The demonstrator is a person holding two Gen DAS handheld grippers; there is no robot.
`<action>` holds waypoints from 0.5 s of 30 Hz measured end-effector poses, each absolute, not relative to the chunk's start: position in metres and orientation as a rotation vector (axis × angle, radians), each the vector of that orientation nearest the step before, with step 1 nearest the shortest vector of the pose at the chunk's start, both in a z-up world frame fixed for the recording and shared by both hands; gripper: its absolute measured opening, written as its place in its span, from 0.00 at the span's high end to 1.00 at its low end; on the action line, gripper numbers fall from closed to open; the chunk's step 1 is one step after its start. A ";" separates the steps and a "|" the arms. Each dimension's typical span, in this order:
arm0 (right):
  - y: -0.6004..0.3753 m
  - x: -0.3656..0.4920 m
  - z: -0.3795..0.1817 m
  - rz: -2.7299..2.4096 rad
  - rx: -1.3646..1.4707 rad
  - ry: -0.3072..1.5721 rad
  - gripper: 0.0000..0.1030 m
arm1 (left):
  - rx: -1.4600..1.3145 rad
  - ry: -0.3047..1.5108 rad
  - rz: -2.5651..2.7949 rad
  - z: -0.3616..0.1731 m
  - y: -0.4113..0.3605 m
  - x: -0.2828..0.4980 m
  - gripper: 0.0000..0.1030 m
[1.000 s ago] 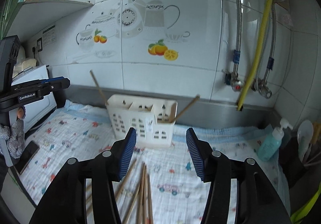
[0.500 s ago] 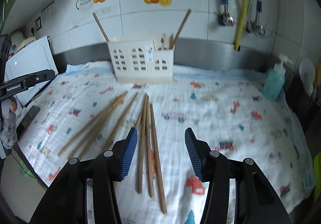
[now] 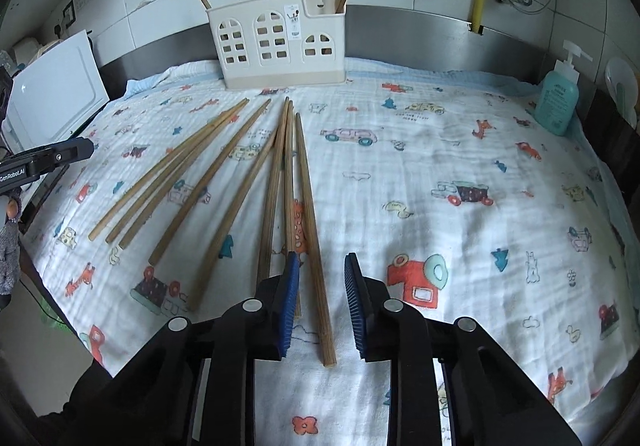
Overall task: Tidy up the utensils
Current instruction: 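Move both open grippers back to the remaining chopsticks on the cloth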
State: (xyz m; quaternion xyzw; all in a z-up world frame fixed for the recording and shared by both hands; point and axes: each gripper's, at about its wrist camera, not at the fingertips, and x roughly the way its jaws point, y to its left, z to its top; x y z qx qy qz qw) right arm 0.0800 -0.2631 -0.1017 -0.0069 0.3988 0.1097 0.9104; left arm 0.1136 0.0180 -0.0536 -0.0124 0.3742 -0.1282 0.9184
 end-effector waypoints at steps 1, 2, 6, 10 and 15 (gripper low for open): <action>-0.263 0.081 -0.103 0.229 -0.013 0.826 0.79 | -0.025 0.775 -0.261 -0.057 0.018 0.112 0.49; -0.263 0.081 -0.105 0.229 -0.014 0.829 0.80 | -0.024 0.780 -0.260 -0.058 0.018 0.111 0.49; -0.263 0.082 -0.108 0.230 -0.019 0.836 0.87 | -0.021 0.803 -0.257 -0.067 0.018 0.109 0.49; -0.261 0.082 -0.112 0.229 -0.043 0.841 0.90 | -0.021 0.815 -0.258 -0.074 0.017 0.108 0.51; -0.257 0.079 -0.113 0.219 -0.080 0.831 0.92 | 0.008 0.828 -0.283 -0.080 0.006 0.109 0.53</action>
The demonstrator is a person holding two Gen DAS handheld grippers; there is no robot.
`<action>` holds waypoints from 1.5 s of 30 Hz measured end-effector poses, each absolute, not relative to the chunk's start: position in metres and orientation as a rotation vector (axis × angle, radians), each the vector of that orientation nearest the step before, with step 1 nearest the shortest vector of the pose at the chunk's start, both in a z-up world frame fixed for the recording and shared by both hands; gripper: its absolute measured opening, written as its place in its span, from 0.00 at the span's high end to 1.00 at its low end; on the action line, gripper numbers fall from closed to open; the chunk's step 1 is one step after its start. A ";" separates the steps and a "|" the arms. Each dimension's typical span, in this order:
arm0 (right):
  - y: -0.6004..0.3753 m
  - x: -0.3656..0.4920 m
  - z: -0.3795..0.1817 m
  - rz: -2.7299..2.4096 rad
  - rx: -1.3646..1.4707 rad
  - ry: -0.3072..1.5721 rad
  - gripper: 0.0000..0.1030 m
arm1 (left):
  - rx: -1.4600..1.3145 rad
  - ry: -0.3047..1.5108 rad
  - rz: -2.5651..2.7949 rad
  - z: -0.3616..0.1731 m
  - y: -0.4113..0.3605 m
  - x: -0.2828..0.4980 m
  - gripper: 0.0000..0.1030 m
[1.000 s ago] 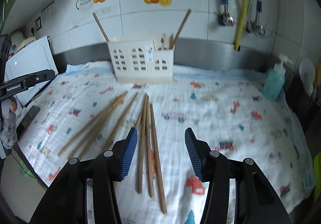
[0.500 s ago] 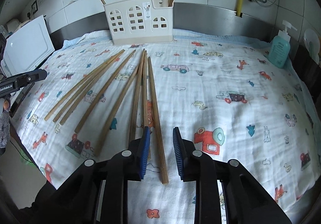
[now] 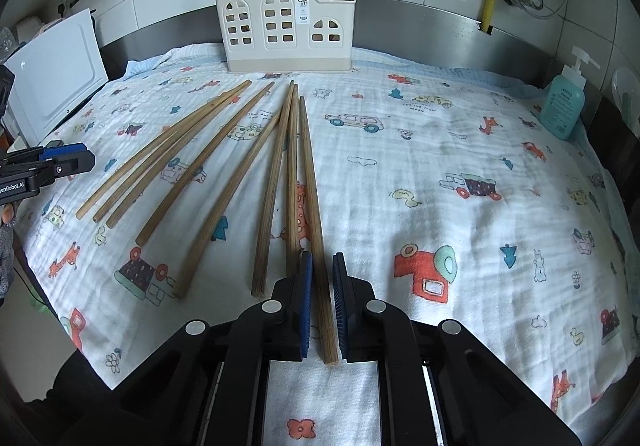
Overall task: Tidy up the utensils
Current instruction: 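Move both open grippers back to the remaining chopsticks on the cloth, then close the left gripper on a chopstick while the right gripper grasps another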
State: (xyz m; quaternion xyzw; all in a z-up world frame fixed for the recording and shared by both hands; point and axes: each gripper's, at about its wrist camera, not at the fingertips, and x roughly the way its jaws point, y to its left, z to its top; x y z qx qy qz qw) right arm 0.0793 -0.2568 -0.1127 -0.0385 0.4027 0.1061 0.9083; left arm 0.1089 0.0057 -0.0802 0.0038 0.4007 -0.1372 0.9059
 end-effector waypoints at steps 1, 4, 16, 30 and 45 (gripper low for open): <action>-0.257 0.079 -0.113 0.219 -0.080 0.831 0.92 | 0.011 0.834 -0.294 -0.081 0.002 0.109 0.56; -0.258 0.077 -0.113 0.218 -0.072 0.828 0.93 | 0.030 0.842 -0.309 -0.087 -0.008 0.111 0.59; -0.262 0.073 -0.114 0.219 -0.052 0.819 0.93 | 0.057 0.878 -0.303 -0.102 -0.022 0.123 0.80; -0.263 0.073 -0.114 0.217 -0.042 0.812 0.93 | 0.102 0.894 -0.298 -0.101 -0.031 0.125 0.90; -0.262 0.072 -0.114 0.215 -0.042 0.808 0.93 | 0.173 0.957 -0.319 -0.099 -0.037 0.133 0.93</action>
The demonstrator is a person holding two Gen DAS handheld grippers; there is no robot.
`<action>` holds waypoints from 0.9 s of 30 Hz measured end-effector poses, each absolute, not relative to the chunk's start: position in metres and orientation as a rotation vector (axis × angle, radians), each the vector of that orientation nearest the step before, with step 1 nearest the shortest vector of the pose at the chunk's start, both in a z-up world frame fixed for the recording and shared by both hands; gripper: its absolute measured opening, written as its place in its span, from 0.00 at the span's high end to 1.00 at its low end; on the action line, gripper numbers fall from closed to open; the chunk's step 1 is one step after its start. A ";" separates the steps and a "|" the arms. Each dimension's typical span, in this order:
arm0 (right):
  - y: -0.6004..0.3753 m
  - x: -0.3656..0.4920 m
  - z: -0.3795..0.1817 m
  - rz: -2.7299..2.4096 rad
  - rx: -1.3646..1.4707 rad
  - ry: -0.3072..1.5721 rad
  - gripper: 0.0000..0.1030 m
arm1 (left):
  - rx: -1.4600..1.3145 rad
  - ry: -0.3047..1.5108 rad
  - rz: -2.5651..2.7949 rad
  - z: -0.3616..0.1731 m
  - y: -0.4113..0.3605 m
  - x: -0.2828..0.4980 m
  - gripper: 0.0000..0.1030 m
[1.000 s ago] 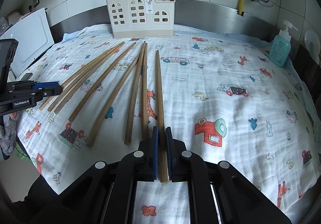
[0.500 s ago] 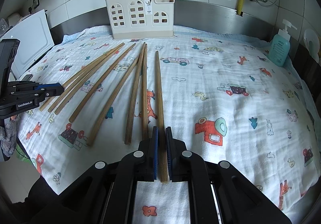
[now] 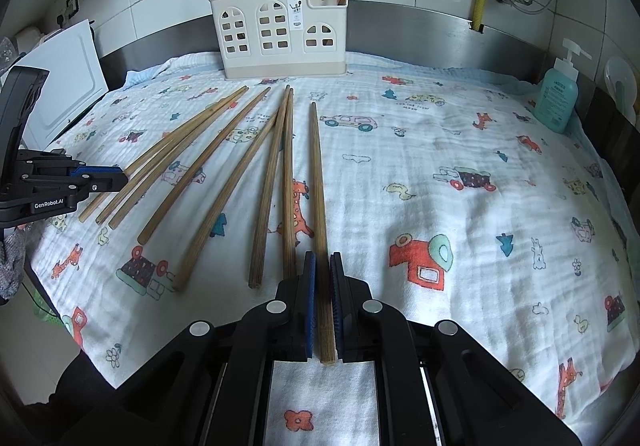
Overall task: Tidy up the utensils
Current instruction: 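Close the left gripper on a chopstick while the right gripper grasps another, then lift both held chopsticks and carry them above the cream holder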
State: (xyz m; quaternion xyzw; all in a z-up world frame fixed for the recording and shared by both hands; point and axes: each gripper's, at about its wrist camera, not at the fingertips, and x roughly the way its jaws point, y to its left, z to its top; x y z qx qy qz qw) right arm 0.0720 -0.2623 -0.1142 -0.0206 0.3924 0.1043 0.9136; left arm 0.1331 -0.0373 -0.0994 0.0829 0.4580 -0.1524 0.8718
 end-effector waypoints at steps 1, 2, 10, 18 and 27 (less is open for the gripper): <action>-0.262 0.072 -0.114 0.215 -0.043 0.807 0.93 | 0.160 0.958 -0.317 -0.099 -0.036 0.134 0.94; -0.261 0.072 -0.113 0.216 -0.043 0.805 0.93 | 0.149 0.959 -0.315 -0.099 -0.035 0.134 0.94; -0.258 0.064 -0.088 0.218 -0.044 0.737 0.94 | 0.092 0.895 -0.313 -0.081 -0.027 0.128 0.94; -0.256 0.064 -0.036 0.231 -0.048 0.606 0.94 | 0.061 0.775 -0.318 -0.043 -0.019 0.124 0.94; -0.254 0.097 0.019 0.263 -0.010 0.528 0.94 | 0.041 0.677 -0.334 -0.004 -0.015 0.138 0.95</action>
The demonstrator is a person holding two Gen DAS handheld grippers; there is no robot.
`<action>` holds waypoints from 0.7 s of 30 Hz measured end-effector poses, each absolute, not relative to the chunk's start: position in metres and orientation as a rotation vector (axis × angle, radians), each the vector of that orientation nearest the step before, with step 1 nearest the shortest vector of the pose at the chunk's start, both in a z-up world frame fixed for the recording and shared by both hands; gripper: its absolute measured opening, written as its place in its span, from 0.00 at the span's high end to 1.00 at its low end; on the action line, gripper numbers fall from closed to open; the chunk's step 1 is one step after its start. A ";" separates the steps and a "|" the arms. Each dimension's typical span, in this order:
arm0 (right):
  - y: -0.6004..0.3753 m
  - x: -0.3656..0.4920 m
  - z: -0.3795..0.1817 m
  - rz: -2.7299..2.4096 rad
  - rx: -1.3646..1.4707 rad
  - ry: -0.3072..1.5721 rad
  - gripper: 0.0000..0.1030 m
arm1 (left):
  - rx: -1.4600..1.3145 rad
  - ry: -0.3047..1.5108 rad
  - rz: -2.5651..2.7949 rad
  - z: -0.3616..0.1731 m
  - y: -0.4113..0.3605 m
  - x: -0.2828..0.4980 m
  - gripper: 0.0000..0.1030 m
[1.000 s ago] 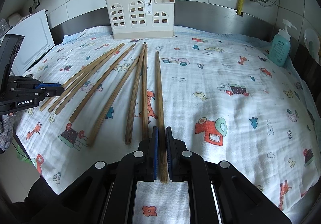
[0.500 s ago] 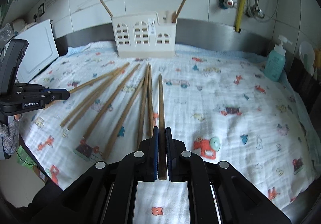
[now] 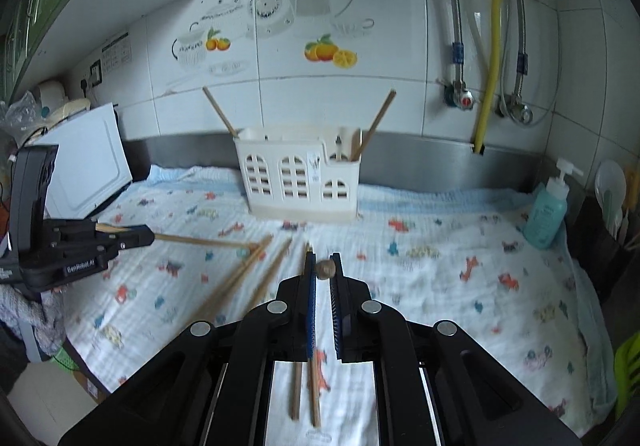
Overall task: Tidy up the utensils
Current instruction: 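Lift both held chopsticks and carry them above the cream holder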
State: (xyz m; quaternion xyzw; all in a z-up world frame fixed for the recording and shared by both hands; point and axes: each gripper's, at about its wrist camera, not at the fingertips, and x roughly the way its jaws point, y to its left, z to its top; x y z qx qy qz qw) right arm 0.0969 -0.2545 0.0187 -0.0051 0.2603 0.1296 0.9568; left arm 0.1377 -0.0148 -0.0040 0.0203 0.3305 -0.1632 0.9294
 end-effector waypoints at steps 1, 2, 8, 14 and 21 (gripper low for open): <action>-0.254 0.103 0.025 0.268 -0.007 0.531 0.94 | 0.042 0.670 -0.338 0.000 -0.015 0.141 0.95; -0.254 0.108 0.030 0.266 -0.005 0.528 0.94 | 0.037 0.666 -0.342 0.003 -0.014 0.144 0.95; -0.258 0.146 0.075 0.292 0.006 0.503 0.94 | 0.023 0.638 -0.373 0.029 -0.014 0.163 0.95; -0.256 0.179 0.127 0.308 -0.033 0.455 0.94 | 0.035 0.601 -0.387 0.056 -0.016 0.180 0.95; -0.246 0.225 0.153 0.274 -0.095 0.476 0.94 | 0.064 0.529 -0.390 0.095 -0.021 0.197 0.95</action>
